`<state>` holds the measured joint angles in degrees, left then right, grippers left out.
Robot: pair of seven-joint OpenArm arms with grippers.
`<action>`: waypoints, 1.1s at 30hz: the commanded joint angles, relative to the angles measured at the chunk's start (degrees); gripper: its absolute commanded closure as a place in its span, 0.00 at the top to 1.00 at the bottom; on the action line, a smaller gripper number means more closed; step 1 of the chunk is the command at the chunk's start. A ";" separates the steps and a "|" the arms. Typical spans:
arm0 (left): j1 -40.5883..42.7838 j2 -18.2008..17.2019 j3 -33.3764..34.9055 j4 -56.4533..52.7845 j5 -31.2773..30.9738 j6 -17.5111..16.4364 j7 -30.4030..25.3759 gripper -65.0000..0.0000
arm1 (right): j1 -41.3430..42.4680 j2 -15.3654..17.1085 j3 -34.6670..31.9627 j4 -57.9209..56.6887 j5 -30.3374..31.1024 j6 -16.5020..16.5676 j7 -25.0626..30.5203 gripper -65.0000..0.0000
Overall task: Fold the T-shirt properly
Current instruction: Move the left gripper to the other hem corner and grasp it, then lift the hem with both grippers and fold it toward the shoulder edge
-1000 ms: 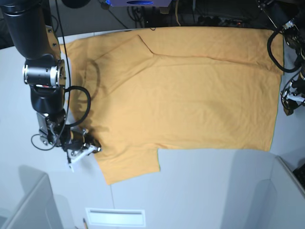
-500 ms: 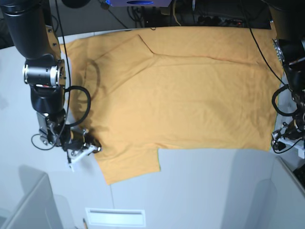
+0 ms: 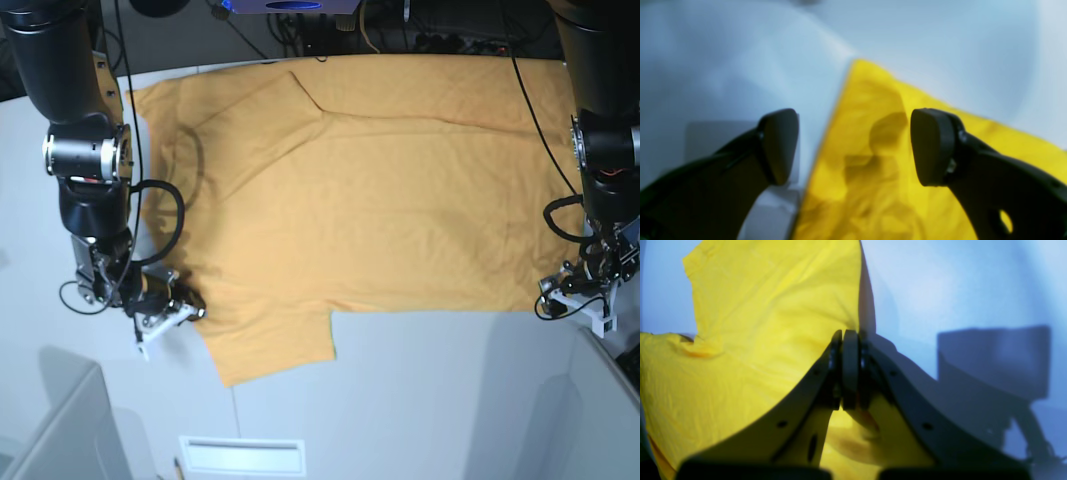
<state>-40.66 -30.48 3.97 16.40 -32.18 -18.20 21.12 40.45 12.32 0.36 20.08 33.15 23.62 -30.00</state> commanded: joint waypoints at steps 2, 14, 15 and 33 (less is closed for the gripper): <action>-1.58 -0.16 0.12 0.61 -0.47 -0.05 -0.60 0.79 | 0.92 0.65 -0.14 0.45 -0.93 -0.63 -0.81 0.00; -0.96 3.09 -0.23 0.43 -0.47 0.04 -0.60 0.76 | -0.14 1.79 -0.14 0.54 -0.93 -0.63 -0.46 0.00; -0.87 3.09 -0.23 0.43 -0.47 0.04 -0.60 0.73 | -0.14 1.79 -0.14 0.54 -0.93 -0.63 -0.37 0.00; 0.71 2.92 -0.41 7.29 -0.47 -0.05 -0.16 0.00 | -0.93 1.27 -0.14 2.12 -0.93 -0.28 5.87 0.00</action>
<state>-38.30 -26.70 3.79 22.87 -31.97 -18.04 21.98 38.11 13.06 0.36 21.69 32.93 24.18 -23.70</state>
